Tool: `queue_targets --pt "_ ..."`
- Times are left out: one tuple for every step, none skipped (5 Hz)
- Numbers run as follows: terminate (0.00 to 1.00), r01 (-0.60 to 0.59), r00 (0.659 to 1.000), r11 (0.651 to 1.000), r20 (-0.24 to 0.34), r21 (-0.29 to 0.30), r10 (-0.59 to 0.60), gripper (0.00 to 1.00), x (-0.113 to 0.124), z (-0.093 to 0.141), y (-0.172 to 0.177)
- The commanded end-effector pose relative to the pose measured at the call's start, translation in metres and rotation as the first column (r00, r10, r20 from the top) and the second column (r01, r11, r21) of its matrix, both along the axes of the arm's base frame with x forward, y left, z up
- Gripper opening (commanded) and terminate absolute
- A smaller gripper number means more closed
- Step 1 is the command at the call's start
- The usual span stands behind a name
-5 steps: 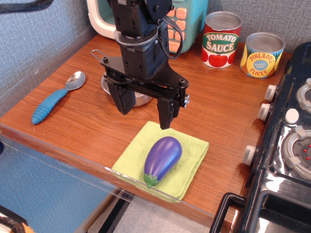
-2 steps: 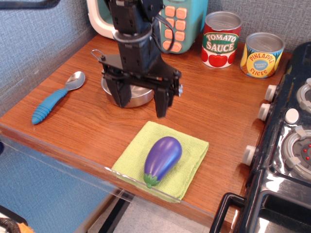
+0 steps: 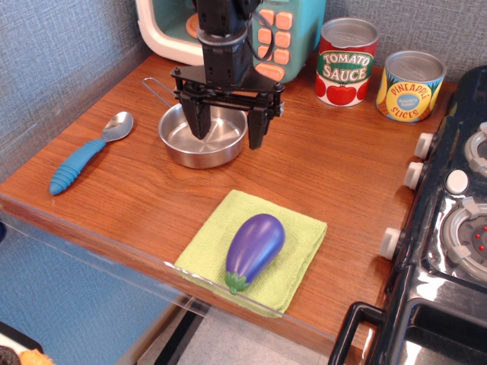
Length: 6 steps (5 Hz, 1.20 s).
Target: Move the sauce pan between the cans and cloth on table.
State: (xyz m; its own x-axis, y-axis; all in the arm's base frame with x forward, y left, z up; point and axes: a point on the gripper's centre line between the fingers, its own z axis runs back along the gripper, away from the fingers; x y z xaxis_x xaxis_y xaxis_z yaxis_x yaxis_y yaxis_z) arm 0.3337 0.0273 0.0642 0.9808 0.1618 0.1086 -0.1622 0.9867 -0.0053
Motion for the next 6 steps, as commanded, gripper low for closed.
queue_targets --pt "0.0 0.03 0.999 0.999 -0.042 0.023 -0.029 1.0 0.033 -0.021 0.009" --pt "0.0 0.023 0.998 0.999 -0.063 0.024 -0.021 1.0 0.034 -0.032 0.013" --pt "0.0 0.014 0.998 1.0 -0.058 0.027 -0.013 0.0 0.03 -0.034 0.015" --pt "0.0 0.018 0.998 1.0 -0.064 0.026 -0.016 0.0 0.028 -0.035 0.014" --pt "0.0 0.015 0.998 1.0 -0.058 0.026 -0.014 0.0 0.027 -0.031 0.014" --pt "0.0 0.013 0.999 1.0 -0.043 0.012 -0.013 0.0 0.026 -0.02 0.015"
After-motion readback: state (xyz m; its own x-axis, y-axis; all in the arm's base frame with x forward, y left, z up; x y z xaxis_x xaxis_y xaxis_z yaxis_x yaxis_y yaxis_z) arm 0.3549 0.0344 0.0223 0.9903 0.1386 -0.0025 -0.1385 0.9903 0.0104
